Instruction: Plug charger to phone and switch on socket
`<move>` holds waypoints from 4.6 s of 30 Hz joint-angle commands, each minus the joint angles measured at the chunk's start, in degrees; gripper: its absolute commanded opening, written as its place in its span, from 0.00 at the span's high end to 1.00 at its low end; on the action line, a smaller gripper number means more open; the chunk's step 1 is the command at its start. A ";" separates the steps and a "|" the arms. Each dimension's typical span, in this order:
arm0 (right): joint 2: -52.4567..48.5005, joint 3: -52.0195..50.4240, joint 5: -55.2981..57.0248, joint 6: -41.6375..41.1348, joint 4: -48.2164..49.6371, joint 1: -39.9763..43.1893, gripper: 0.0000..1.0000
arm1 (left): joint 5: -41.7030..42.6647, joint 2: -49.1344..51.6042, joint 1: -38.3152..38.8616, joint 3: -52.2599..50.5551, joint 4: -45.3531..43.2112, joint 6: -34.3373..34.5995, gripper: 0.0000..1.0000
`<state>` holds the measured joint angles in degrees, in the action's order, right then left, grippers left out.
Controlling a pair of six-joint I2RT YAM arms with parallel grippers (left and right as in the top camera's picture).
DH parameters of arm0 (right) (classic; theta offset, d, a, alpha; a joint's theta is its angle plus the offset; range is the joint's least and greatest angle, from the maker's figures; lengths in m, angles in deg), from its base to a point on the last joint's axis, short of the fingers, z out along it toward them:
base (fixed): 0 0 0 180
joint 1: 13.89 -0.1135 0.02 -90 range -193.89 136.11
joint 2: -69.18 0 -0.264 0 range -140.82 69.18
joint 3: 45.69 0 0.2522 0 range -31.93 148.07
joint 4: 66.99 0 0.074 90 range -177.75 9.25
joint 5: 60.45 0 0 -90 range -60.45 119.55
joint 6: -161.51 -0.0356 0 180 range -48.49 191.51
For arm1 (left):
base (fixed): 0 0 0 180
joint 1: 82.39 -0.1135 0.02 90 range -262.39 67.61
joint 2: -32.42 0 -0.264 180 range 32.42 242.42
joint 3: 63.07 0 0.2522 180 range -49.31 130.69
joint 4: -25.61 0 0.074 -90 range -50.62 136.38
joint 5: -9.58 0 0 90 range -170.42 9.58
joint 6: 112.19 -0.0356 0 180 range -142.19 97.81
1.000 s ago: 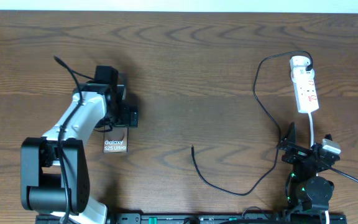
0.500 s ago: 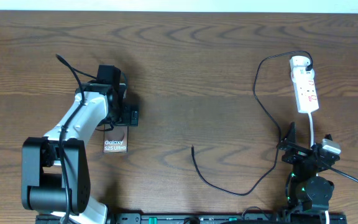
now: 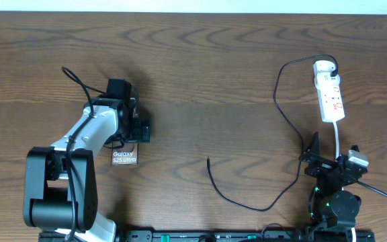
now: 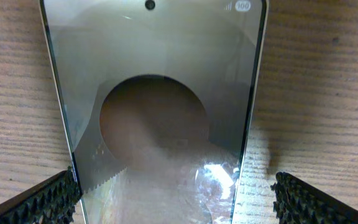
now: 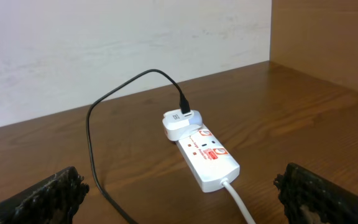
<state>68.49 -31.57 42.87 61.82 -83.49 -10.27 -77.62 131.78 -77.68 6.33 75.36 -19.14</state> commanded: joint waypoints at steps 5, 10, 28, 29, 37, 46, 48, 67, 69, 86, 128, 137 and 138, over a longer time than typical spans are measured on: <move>0.31 -0.04 0.48 -0.52 -0.26 -0.28 0.01 | -0.50 0.63 -0.02 -0.57 -0.72 -0.48 0.02; 0.31 -0.04 0.48 -0.52 -0.26 -0.28 0.01 | -0.50 0.63 -0.02 -1.01 -0.72 -0.72 0.02; 0.31 -0.04 0.48 -0.52 -0.26 -0.28 0.01 | -0.52 0.63 -0.02 -2.97 -1.42 -2.64 0.02; 0.31 -0.04 0.48 -0.52 -0.26 -0.28 0.01 | -0.52 0.63 -0.02 -2.97 -1.62 -2.67 0.02; 0.31 -0.04 0.48 -0.52 -0.26 -0.28 0.01 | -0.52 0.63 -0.02 -2.97 -3.15 -3.48 0.02; 0.31 -0.04 0.48 -0.52 -0.26 -0.28 0.01 | -0.50 0.63 -0.02 -3.96 -3.04 -3.45 0.02; 0.31 -0.04 0.48 -0.52 -0.26 -0.28 0.01 | -0.50 0.63 -0.02 -4.04 -2.67 -3.45 0.02; 0.31 -0.04 0.48 -0.52 -0.26 -0.28 0.01 | -0.50 0.63 -0.02 -4.04 -0.44 -6.32 0.02; 0.31 -0.04 0.48 -0.52 -0.26 -0.28 0.01 | -0.52 0.63 -0.02 -4.04 -0.48 -6.49 0.02; 0.31 -0.04 0.48 -0.52 -0.26 -0.28 0.01 | -0.50 0.63 -0.02 -4.04 -0.48 -6.23 0.20; 0.31 -0.04 0.48 -0.52 -0.26 -0.28 0.01 | -0.28 0.63 -0.02 -4.22 -0.94 -3.21 0.15; 0.31 -0.04 0.48 -0.52 -0.26 -0.28 0.01 | -0.24 0.63 -0.02 -4.52 -0.98 -3.19 0.15; 0.31 -0.04 0.48 -0.52 -0.26 -0.28 0.01 | -0.24 0.63 -0.02 -4.55 -0.98 -3.19 0.15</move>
<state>68.49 -31.57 42.87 61.82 -83.52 -10.27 -77.38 131.51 -77.68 3.90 74.29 -23.25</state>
